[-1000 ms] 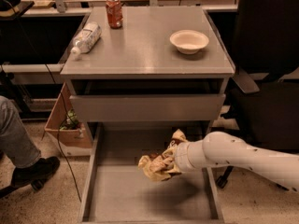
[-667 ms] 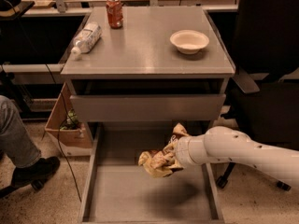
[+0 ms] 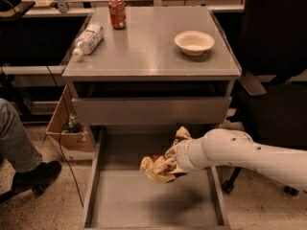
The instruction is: Pick brown chip bag from middle drawer and place on counter
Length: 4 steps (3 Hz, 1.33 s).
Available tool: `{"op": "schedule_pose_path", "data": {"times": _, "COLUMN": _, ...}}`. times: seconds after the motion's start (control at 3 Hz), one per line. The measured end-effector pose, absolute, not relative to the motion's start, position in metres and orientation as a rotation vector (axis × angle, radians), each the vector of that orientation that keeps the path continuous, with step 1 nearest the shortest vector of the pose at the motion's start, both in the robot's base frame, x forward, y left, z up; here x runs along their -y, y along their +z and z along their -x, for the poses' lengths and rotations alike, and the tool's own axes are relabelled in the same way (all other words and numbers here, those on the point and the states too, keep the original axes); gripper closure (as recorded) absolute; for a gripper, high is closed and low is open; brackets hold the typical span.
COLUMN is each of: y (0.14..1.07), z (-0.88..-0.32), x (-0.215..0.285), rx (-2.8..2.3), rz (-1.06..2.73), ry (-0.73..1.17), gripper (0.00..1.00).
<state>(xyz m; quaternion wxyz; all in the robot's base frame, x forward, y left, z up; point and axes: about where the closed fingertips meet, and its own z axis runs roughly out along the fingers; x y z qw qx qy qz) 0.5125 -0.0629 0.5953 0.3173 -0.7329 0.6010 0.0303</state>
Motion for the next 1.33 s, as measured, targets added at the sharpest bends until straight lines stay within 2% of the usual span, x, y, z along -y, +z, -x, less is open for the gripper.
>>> {"op": "schedule_pose_path", "data": {"times": 0.33, "y": 0.655, "z": -0.491, "x": 0.045, "rx": -1.581, "rz": 1.988, "ry": -0.022, "gripper": 1.00}}
{"op": "schedule_pose_path", "data": {"times": 1.0, "y": 0.801, "z": -0.511, "x": 0.044, "rx": -1.448, "rz": 1.925, "ry": -0.148, "gripper": 1.00}}
{"op": "schedule_pose_path", "data": {"times": 1.33, "y": 0.829, "z": -0.521, "x": 0.042, "rx": -1.380, "rz": 1.921, "ry": -0.188, "gripper": 1.00}}
